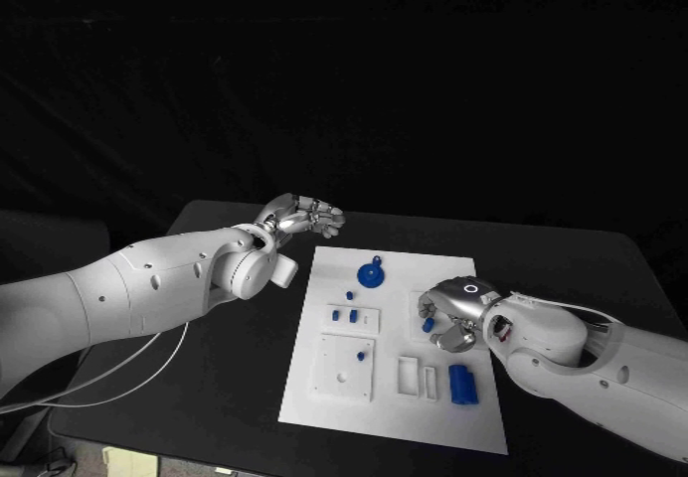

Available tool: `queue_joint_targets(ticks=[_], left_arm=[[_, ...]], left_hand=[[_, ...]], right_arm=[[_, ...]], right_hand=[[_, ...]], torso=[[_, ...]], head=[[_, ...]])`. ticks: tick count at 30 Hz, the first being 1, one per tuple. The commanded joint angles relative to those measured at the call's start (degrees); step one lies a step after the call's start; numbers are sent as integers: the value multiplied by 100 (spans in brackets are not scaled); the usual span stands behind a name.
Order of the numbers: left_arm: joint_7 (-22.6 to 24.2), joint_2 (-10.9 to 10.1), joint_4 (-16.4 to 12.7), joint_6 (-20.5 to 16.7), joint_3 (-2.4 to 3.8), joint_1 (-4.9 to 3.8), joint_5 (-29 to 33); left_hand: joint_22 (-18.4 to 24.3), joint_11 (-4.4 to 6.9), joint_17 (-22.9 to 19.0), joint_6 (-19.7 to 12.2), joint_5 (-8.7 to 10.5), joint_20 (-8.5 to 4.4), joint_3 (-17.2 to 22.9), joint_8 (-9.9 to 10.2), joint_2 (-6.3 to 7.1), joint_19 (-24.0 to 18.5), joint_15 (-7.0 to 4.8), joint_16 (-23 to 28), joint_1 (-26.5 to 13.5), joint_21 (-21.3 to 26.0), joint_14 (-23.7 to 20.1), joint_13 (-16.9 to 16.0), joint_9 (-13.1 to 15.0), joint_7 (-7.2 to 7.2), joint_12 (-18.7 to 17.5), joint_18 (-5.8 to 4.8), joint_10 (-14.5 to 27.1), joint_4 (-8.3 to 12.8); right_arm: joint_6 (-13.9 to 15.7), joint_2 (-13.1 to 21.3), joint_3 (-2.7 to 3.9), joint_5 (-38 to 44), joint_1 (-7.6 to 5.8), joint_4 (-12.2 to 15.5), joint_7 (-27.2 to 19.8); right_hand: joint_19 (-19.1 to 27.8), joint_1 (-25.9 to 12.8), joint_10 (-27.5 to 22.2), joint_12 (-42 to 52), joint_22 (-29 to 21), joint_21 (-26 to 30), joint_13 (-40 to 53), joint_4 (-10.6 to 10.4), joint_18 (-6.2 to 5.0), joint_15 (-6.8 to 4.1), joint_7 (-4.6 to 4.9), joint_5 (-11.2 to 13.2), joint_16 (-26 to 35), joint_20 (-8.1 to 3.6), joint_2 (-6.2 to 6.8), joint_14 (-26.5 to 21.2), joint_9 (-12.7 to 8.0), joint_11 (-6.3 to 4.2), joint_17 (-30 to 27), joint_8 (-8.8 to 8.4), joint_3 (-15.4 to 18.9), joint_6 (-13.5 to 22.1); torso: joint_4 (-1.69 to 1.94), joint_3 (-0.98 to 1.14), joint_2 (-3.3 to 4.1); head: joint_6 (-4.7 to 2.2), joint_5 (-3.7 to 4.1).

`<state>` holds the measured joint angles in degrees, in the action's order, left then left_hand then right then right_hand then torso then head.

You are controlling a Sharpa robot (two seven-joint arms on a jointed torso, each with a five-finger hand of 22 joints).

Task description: Assemble the parts on the task board

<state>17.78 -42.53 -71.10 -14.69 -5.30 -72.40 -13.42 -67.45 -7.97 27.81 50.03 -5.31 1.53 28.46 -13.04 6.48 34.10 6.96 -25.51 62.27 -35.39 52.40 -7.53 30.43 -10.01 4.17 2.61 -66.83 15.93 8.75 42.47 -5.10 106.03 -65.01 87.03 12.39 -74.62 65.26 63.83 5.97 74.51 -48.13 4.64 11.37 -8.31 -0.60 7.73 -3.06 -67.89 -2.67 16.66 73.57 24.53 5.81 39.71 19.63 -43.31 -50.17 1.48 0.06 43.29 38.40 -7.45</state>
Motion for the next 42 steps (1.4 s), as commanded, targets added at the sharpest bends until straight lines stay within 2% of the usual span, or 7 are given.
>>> queue_joint_targets(ticks=[1, 5, 6, 16, 28, 36, 42], left_arm=[[64, 3, -13, 34, 6, -8, 30], [65, 3, -10, 22, 6, -8, 30], [64, 3, -11, 24, 6, -8, 30], [57, 0, -13, 23, 6, -8, 31], [53, 1, -14, 26, 6, -8, 31], [41, -2, -13, 33, 6, -8, 31], [31, -4, -11, 41, 6, -8, 31]], left_hand=[[-6, 18, 8, -36, -30, 2, -11, -21, -14, -4, 33, 39, 7, 30, 27, 8, -9, 8, -4, -18, 11, 8], [-7, 18, 9, -37, -30, 2, -11, -21, -17, -3, 33, 40, 7, 31, 27, 9, -9, 8, -4, -19, 11, 7], [-7, 18, 10, -37, -30, 2, -11, -21, -17, -3, 33, 41, 7, 31, 28, 9, -9, 7, -4, -19, 10, 7], [-9, 18, 14, -38, -30, 2, -9, -22, -21, -2, 32, 43, 10, 33, 30, 9, -10, 7, -3, -19, 9, 6], [-10, 18, 16, -38, -30, 2, -9, -23, -20, -1, 32, 45, 13, 34, 31, 10, -10, 7, -3, -19, 9, 7], [-12, 19, 18, -39, -30, 1, -7, -24, -21, -1, 32, 48, 17, 36, 32, 11, -11, 7, -3, -19, 9, 9], [-13, 18, 20, -40, -30, 2, -7, -24, -20, -1, 32, 50, 18, 37, 32, 11, -11, 7, -4, -19, 9, 9]], right_arm=[[-26, -6, -2, 162, 10, 21, -4], [95, -10, -2, 162, 12, 16, -20], [88, -11, -2, 161, 12, 13, -21], [116, -51, -3, 150, 27, -12, 3], [130, -110, -7, 172, 48, -47, 40], [231, -106, -8, 411, 60, -39, 137], [247, -107, -8, 441, 63, -40, 159]], right_hand=[[10, 48, 49, 26, 12, 3, 3, -79, -660, -29, 5, 29, 4, 50, -8, 7, 10, -18, -13, 28, -117, -53], [-4, 71, 212, 116, 40, -18, 24, -191, -669, -47, 12, 27, 3, 63, -64, 28, 28, -38, -23, 88, -246, -174], [2, 89, 262, 143, 43, -16, 32, -222, -669, -47, 15, 27, 5, 64, -120, 28, 34, -39, -26, 107, -300, -214], [20, 101, 455, 239, 85, -29, 52, -343, -669, -72, 39, 27, 13, 75, -216, 25, 43, -65, -39, 166, -523, -373], [12, 105, 536, 280, 97, -38, 68, -351, -669, -102, 20, 27, 9, 63, -251, 28, 47, -96, -39, 190, -563, -435], [-7, 254, 813, 422, 140, -84, 143, -219, -669, -213, -84, 26, -23, 5, -440, 40, 84, -209, -22, 299, -756, -688], [-12, 269, 886, 455, 152, -109, 171, -183, -669, -244, -110, 26, -30, -18, -450, 37, 90, -240, -17, 318, -799, -755]], torso=[[0, -2, 0], [1, 1, -1], [1, 1, -1], [0, 1, 3], [1, -2, 0], [0, -3, -1], [3, -2, -2]], head=[[7, 18], [11, 18], [11, 18], [23, 20], [55, 8], [73, 5], [73, 4]])
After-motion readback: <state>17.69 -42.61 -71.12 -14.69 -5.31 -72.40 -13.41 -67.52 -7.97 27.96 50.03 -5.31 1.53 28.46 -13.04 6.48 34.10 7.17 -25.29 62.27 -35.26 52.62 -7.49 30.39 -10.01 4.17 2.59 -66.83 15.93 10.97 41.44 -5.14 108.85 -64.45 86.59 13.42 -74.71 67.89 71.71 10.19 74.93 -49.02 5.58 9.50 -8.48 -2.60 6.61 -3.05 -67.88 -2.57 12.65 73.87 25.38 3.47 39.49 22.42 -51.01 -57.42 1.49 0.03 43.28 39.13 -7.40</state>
